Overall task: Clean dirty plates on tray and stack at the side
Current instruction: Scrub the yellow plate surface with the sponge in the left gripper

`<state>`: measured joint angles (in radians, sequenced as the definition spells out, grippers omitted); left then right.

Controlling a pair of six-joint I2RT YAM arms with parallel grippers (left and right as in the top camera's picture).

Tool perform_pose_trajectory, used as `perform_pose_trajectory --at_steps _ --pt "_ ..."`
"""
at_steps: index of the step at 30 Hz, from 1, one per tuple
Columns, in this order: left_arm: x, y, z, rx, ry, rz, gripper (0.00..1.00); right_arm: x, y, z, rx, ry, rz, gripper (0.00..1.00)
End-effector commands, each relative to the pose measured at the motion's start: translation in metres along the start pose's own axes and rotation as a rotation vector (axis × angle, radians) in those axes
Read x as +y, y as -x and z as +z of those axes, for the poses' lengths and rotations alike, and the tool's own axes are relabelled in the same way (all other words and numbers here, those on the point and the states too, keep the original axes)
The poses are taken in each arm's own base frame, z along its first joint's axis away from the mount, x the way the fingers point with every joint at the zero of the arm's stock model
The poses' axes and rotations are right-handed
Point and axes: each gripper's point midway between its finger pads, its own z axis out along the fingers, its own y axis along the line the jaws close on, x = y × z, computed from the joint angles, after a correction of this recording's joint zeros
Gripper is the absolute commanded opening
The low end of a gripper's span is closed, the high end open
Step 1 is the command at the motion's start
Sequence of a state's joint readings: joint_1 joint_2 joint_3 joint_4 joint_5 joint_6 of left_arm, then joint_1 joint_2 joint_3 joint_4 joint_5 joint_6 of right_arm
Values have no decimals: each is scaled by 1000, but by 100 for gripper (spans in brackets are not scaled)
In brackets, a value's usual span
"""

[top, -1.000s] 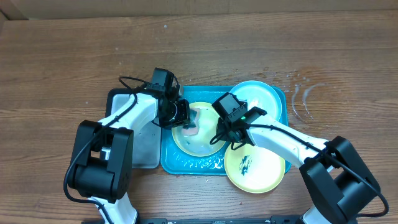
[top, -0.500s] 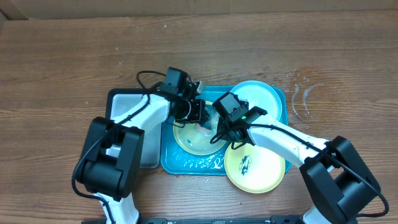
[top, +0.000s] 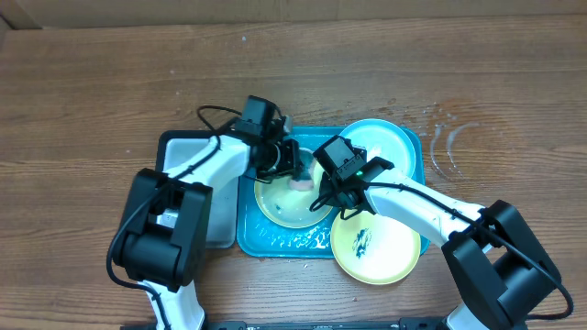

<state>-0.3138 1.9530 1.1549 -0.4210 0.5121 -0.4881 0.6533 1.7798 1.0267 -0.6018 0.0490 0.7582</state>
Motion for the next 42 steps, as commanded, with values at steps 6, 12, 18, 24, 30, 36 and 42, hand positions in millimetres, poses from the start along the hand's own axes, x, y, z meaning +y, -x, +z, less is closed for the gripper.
perform_pose_trajectory --at_steps 6,12,18,24,30,36,42 --pt "34 43 -21 -115 64 -142 4 2 0 -2 -1 6 -1 4" --pt "33 33 -22 -69 111 -145 4 2 0 -2 -2 7 -1 4" --pt "-11 14 -10 9 -3 -12 4 3 0 -2 -1 12 -1 4" --pt "-47 -18 11 75 -11 75 4 3 0 -2 1 14 -1 4" --pt "-44 -23 16 69 47 14 4 3 -1 -2 3 13 -1 4" --pt "-18 -9 6 31 113 -83 4 2 -1 -2 4 10 -1 4" --pt "16 12 -10 -22 160 -170 4 2 -1 -2 3 11 -1 4"
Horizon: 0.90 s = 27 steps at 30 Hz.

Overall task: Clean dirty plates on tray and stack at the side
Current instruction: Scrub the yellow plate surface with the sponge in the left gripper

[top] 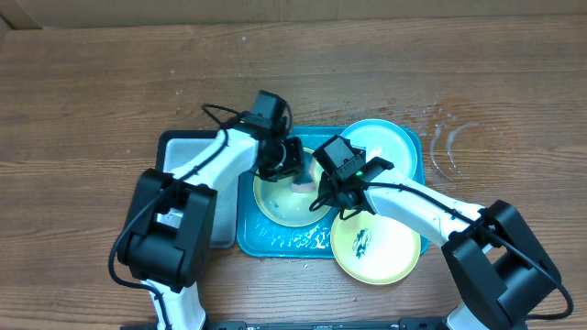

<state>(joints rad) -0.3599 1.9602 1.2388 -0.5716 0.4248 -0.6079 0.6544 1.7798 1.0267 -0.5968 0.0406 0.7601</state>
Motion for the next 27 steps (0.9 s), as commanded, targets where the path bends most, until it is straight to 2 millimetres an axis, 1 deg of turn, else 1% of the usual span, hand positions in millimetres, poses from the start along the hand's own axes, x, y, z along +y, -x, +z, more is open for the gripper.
perform_pose_trajectory --at_steps 1,4,6,10,12,16,19,20,22,24,27 --pt "23 25 -8 -64 51 -70 4 0 0 -2 1 1 -2 4" --pt "32 34 -15 -79 49 -83 4 0 0 -2 1 1 -2 4" --pt "32 36 -20 -76 51 -57 4 0 0 -2 1 1 -2 4" --pt "17 32 -34 -55 64 74 4 1 0 -2 -1 2 -2 4" --pt "5 28 -42 -44 83 152 4 1 0 -2 -2 3 -2 4" --pt "-8 18 -55 -19 150 277 4 1 1 -2 -4 2 -2 4" --pt "-15 13 -58 -9 172 315 4 1 1 -2 -4 1 -2 4" --pt "-15 13 -58 -12 182 318 4 1 0 -2 -4 1 -3 4" --pt "-13 10 -55 6 181 314 4 0 1 -2 -3 1 -2 4" --pt "-11 2 -50 53 171 300 4 0 0 -2 -1 -1 -2 4" --pt "0 -7 -44 106 201 285 4 0 0 -2 0 -1 -2 4"
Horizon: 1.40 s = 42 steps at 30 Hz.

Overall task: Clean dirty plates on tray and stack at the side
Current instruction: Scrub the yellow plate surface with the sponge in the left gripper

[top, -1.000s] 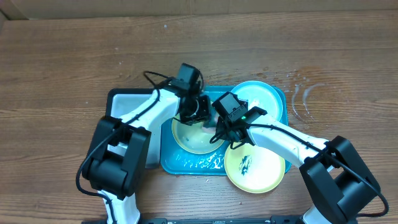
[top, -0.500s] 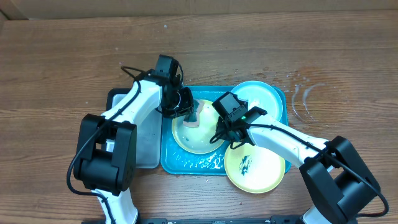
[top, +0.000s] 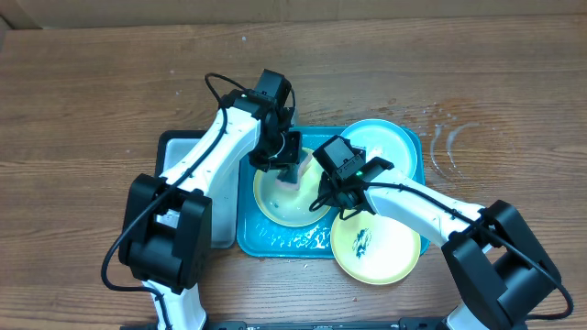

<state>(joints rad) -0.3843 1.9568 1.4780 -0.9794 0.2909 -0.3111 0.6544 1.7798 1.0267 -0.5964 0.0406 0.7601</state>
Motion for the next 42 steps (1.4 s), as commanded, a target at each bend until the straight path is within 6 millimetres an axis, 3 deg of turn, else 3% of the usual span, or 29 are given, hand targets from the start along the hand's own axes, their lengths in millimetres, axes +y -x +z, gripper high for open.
perform_pose_trajectory --at_steps 1,6,16,22,25,32,38,42 --pt "4 -1 6 28 14 22 5 0 -1 -2 1 0 -2 4" --pt "7 -4 20 68 16 6 4 0 0 -2 1 0 -2 4" --pt "-31 -2 42 73 -121 91 4 1 -1 -2 3 5 -1 4" --pt "-26 -20 79 185 -102 72 4 1 -1 -2 3 5 -2 4" --pt "-17 -20 89 198 -72 26 4 1 -1 -2 4 3 -2 4" --pt "21 15 71 83 83 -75 4 1 0 -2 2 5 -2 4" --pt "37 40 57 1 143 -117 4 1 -1 -2 3 5 -1 4" --pt "46 43 52 -11 172 -165 4 1 0 -2 2 5 -2 4"
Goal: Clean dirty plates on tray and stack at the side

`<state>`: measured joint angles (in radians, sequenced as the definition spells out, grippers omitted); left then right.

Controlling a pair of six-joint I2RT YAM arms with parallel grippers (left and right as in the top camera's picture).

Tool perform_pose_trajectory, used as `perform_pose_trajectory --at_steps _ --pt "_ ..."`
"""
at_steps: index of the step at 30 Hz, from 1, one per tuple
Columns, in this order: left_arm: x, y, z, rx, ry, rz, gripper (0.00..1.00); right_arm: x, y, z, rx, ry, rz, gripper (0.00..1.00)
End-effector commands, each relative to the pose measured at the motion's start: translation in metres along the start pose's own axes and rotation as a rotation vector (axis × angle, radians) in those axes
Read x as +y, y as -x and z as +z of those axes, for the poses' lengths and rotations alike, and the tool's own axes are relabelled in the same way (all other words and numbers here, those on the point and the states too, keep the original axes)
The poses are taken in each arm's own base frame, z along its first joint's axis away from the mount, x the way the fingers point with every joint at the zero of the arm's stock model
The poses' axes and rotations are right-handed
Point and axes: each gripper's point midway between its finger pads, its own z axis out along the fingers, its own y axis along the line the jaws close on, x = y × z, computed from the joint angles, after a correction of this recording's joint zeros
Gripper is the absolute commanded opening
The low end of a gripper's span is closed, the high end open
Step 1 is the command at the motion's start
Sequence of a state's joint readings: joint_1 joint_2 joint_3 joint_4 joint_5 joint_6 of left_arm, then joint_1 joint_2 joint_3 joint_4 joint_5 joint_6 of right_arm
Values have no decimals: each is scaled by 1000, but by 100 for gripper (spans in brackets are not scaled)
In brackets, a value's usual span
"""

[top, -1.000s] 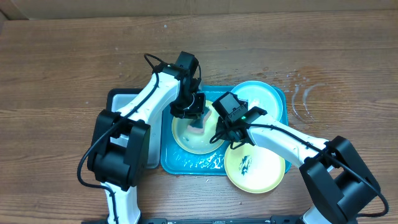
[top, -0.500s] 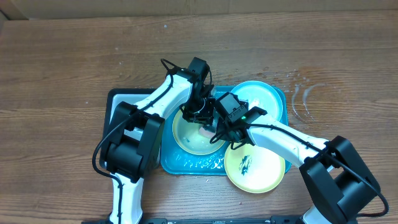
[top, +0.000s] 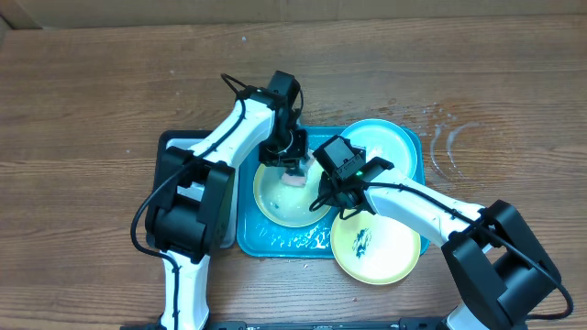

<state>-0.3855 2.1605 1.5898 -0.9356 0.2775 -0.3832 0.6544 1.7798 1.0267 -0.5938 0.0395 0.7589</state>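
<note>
A pale yellow-green plate (top: 284, 203) lies in the blue tray (top: 275, 243), wet and shiny. My left gripper (top: 293, 170) points down over the plate's far part, shut on a pink sponge (top: 295, 180) that rests on the plate. My right gripper (top: 323, 198) sits at the plate's right rim and looks shut on it. A light blue plate (top: 385, 145) fills the tray's far right corner. A yellow plate (top: 378, 249) with dark smears overhangs the tray's near right edge.
A white tray with a dark rim (top: 183, 151) adjoins the blue tray on the left, partly under my left arm. Streaks of water (top: 449, 147) lie on the wooden table right of the tray. A cardboard edge runs along the far side.
My left arm has swung further to the right and the gripper sits slightly right of where it was. The pink sponge shows beneath it again. My right arm has not moved.
My left gripper held the pink sponge on the far part of the yellow-green plate throughout, shifting a little right, then left with the sponge hidden, now right again, while its arm swung rightwards. My right gripper stayed at the plate's right rim.
</note>
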Motion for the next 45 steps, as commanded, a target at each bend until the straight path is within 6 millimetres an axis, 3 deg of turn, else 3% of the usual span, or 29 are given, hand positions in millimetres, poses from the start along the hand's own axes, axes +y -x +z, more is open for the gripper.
perform_pose_trajectory --at_steps 1,3,7,16,20,25,32,37,45 --pt "40 18 2 -54 161 -108 4 1 -1 -2 3 2 -1 4" --pt "50 14 -3 -42 209 -139 4 0 -1 -2 3 2 -1 4" --pt "48 9 -14 -16 225 -111 4 1 -1 -2 3 3 -1 4" --pt "1 -1 -72 -109 210 48 4 0 -1 -2 2 2 -2 4" --pt "-4 -14 -105 -146 208 43 4 -1 0 -2 -1 -5 -5 4" --pt "39 -27 -149 -200 360 -88 4 -2 0 -2 -2 -13 -9 4" --pt "86 -38 -194 -239 368 -201 5 9 -2 -7 12 49 -77 4" --pt "103 -44 -197 -248 310 -185 5 27 1 -33 -11 149 -169 4" --pt "115 -56 -163 -274 249 -196 4 45 17 -104 -165 288 -258 4"
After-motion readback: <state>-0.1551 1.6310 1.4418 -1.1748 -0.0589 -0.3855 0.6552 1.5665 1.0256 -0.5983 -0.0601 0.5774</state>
